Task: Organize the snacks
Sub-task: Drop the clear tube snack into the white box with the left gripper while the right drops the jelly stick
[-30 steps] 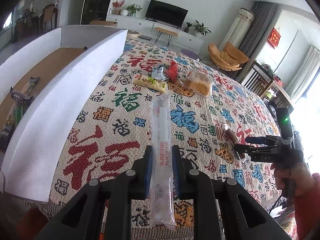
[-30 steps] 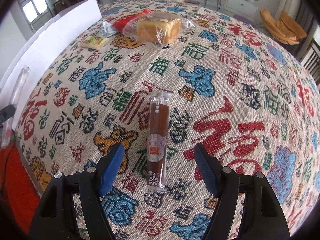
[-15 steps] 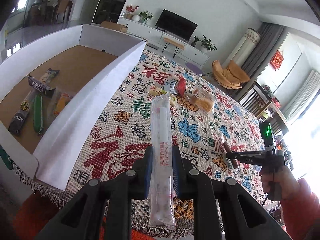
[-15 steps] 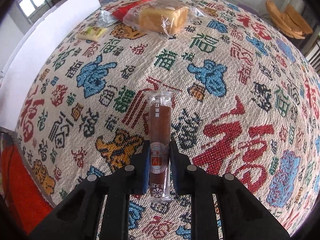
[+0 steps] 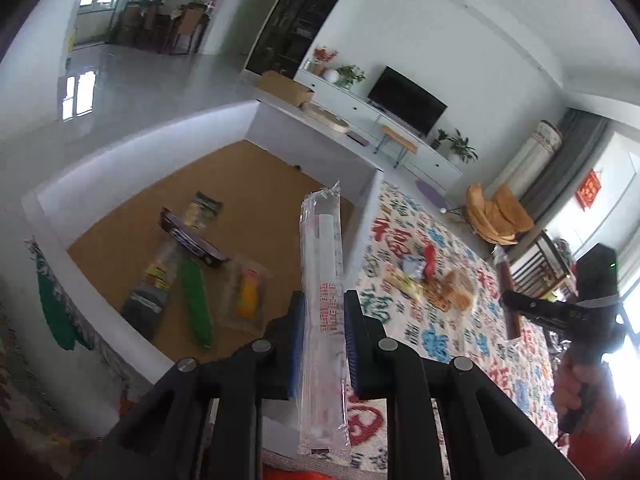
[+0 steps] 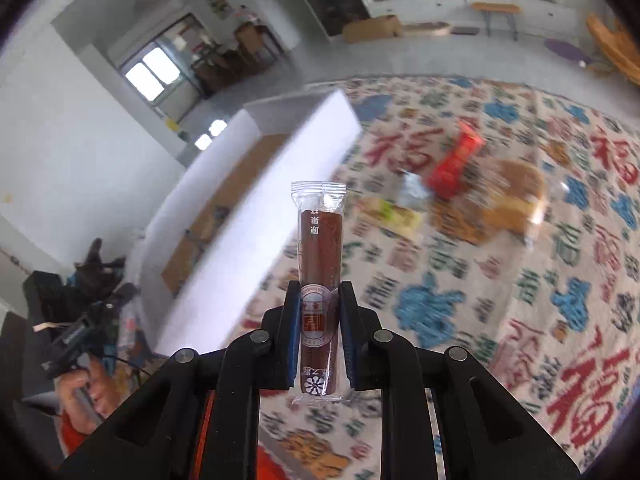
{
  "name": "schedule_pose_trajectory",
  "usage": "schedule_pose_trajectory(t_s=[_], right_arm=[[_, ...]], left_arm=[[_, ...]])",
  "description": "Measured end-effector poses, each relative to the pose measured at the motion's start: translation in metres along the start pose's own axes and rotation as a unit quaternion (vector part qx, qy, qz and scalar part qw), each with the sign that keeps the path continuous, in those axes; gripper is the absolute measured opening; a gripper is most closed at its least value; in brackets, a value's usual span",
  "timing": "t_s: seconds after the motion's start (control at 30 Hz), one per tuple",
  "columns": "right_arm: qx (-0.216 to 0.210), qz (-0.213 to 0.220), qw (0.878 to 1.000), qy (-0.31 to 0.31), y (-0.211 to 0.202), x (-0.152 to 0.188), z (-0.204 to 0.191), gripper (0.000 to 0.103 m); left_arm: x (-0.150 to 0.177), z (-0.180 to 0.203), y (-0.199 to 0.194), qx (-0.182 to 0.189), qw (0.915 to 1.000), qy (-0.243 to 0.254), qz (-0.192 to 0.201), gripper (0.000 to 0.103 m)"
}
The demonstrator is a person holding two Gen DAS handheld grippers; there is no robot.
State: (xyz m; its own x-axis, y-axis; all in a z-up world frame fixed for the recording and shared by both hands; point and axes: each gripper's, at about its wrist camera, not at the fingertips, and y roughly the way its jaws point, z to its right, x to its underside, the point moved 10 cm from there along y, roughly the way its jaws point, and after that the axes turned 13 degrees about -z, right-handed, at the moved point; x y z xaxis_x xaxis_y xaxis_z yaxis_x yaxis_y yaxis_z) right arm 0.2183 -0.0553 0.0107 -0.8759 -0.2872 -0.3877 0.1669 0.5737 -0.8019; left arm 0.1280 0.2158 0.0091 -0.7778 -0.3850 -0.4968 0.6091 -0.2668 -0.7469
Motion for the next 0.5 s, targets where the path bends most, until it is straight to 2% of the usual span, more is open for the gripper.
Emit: schedule_pose_trajectory(t_s=[0.13, 0.27, 0.33, 0.37, 0.4, 0.43, 0.47, 0.5], right_arm=[[-0.057, -0.009, 0.997, -0.056, 0.039, -0.037, -0.096, 0.018], [-0.078, -0.022, 0.991, -0.102, 0.088, -0.051, -0.166, 0.019], [-0.089, -0.026, 0.989, -0.113, 0.110, -0.052, -0.186, 0.026], [-0.086, -0.028, 0.989, -0.115, 0.118, -0.051, -0.190, 0.033], [-0.082, -0.029, 0.990, -0.114, 0.124, -0.048, -0.190, 0.051], [-0.078, -0.023, 0.990, -0.113, 0.125, -0.046, -0.189, 0.058], [-0.072, -0.012, 0.991, -0.113, 0.123, -0.042, -0.184, 0.058], [-0.061, -0.004, 0.991, -0.117, 0.121, -0.037, -0.176, 0.058]], left_arm=[[-0.024, -0.043, 0.000, -0.055, 0.9984, -0.013, 0.005, 0.018], [-0.031, -0.073, 0.012, -0.095, 0.9952, -0.025, 0.003, 0.018], [-0.032, -0.088, 0.018, -0.124, 0.9913, -0.045, 0.006, 0.020], [-0.030, -0.093, 0.021, -0.132, 0.9899, -0.051, 0.006, 0.021], [-0.028, -0.094, 0.024, -0.130, 0.9900, -0.055, 0.004, 0.028], [-0.025, -0.093, 0.025, -0.124, 0.9906, -0.058, 0.004, 0.049], [-0.022, -0.091, 0.024, -0.121, 0.9907, -0.061, 0.011, 0.062], [-0.018, -0.088, 0.019, -0.124, 0.9900, -0.062, 0.027, 0.088]])
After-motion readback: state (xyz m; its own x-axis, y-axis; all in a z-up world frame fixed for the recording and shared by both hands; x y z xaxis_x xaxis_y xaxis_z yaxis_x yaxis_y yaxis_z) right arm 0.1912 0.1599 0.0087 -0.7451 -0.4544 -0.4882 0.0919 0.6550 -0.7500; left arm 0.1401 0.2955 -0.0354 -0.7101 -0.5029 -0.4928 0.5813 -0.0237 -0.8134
